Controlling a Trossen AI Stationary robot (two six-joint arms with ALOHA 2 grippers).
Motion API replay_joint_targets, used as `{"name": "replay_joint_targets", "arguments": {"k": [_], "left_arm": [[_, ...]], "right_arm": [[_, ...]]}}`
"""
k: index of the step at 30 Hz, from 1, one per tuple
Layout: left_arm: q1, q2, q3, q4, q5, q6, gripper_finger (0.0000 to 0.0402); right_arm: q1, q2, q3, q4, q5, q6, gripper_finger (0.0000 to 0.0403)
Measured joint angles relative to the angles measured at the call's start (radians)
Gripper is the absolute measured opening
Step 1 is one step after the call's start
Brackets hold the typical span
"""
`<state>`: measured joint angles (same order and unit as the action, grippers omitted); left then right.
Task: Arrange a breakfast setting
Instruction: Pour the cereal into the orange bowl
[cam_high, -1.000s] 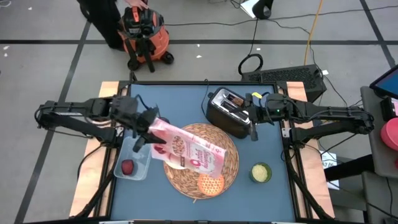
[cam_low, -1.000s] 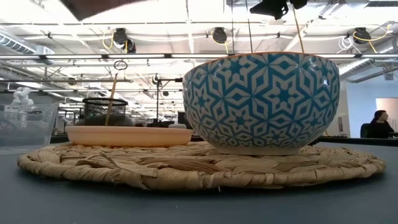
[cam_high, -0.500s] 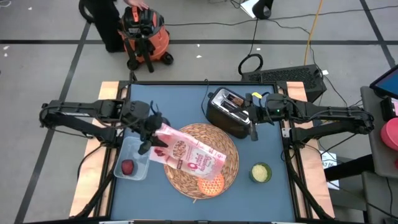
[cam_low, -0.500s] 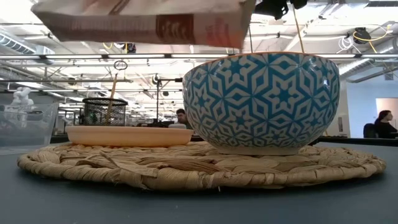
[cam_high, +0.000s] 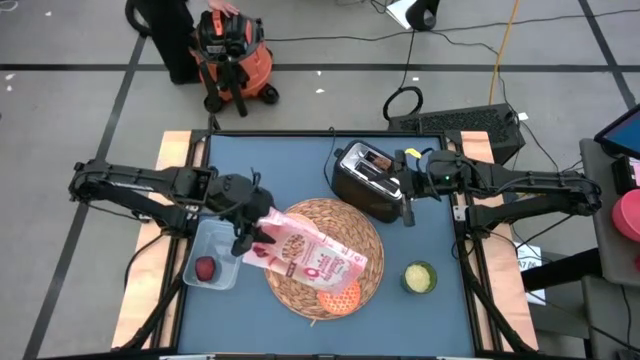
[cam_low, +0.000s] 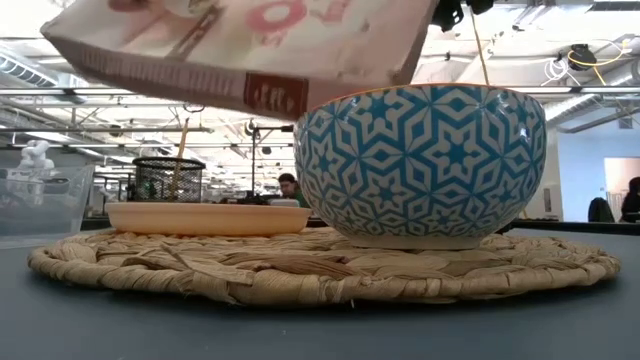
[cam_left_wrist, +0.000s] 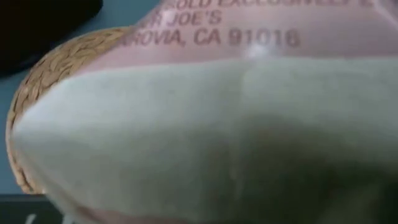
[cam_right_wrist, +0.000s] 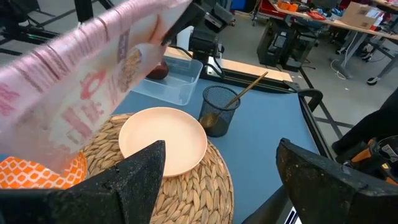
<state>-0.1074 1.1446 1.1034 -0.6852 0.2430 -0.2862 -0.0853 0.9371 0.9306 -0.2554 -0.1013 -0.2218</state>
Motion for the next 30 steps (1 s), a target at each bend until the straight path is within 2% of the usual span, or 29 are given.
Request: {"name": "replay_joint_targets", "arguments": {"k": [8,20,24,30], "left_arm": [[-0.009,0.001,0.066,0.002,-0.020,0.013,0.0163],[-0.030,0.014,0.065,-0.017,-0.039,-0.008,0.0163],[-0.044,0.016,0.065,-0.088,-0.061,-0.011,0.0163],[-0.046,0.011,0.065,-0.061,-0.072,-0.034,0.0163]], "right_arm": [[0.000,0.000,0.000,0.003,0.000,-0.003,0.0293],[0.000,0.000,0.000,0.002,0.000,-0.003,0.0293],[0.000,0.000,0.000,0.002,0.000,-0.003,0.0293],[0.000,0.000,0.000,0.002,0.000,-0.003,0.0293]]}}
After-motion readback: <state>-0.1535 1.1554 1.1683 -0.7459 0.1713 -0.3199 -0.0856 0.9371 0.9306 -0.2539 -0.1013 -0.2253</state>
